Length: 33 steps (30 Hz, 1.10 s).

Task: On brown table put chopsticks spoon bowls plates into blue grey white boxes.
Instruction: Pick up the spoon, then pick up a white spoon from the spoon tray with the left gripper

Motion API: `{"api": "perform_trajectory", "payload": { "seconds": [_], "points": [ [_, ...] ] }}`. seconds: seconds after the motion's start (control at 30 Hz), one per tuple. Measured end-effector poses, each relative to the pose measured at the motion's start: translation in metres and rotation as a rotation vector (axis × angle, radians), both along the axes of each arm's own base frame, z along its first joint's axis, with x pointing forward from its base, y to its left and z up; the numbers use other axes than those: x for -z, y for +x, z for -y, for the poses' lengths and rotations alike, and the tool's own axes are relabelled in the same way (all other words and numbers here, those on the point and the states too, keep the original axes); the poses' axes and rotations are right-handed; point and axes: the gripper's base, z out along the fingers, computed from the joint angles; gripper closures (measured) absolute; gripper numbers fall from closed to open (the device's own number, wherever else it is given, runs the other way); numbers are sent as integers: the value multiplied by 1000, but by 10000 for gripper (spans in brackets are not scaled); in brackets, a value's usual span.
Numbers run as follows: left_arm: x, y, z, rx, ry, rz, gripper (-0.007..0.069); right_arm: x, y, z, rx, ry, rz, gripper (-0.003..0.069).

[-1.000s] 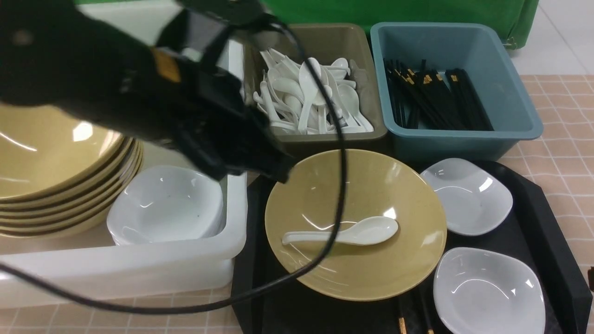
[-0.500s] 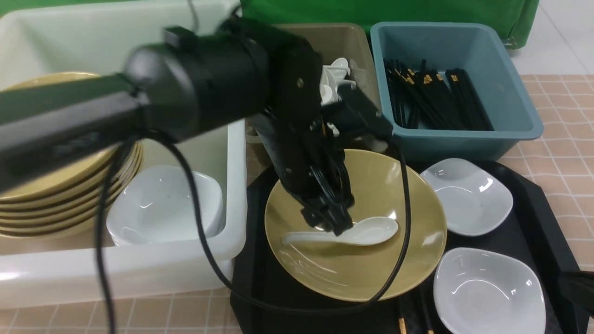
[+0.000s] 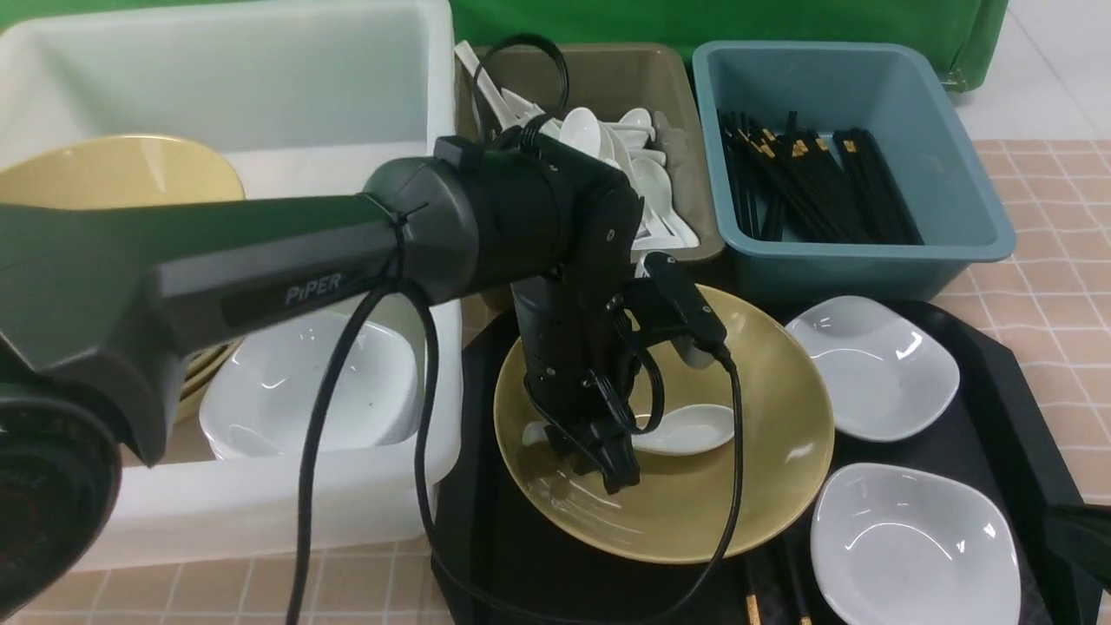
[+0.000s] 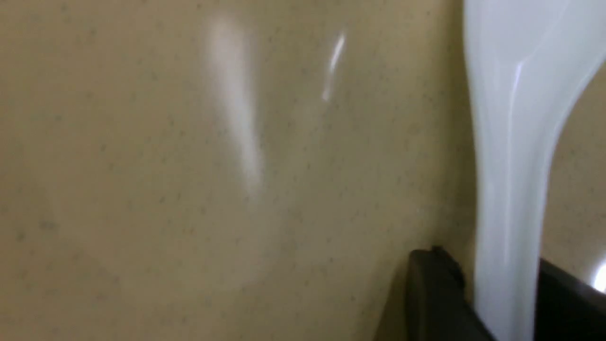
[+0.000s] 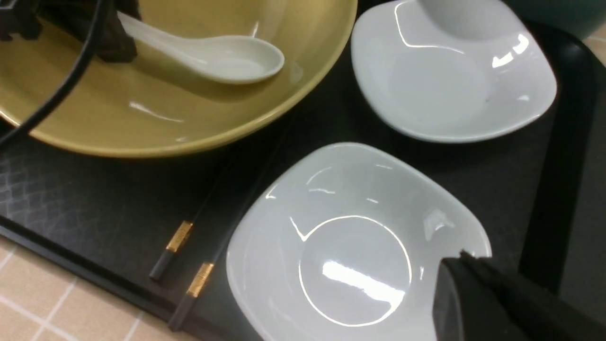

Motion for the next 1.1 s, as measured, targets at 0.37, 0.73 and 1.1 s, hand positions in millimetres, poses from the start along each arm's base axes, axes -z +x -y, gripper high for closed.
{"api": "perform_trajectory", "payload": {
  "seconds": [0.37, 0.73, 1.1],
  "points": [
    [-114, 27, 3, -124, -261, 305, 597, -1, 1, 0, 9, 3, 19, 613],
    [-112, 119, -66, -500, -488, 575, 457, -1, 1, 0, 9, 3, 19, 610],
    [-83, 84, -65, -510, -271, 135, 166, -2, 2, 1, 12, 4, 26, 610]
  ]
}}
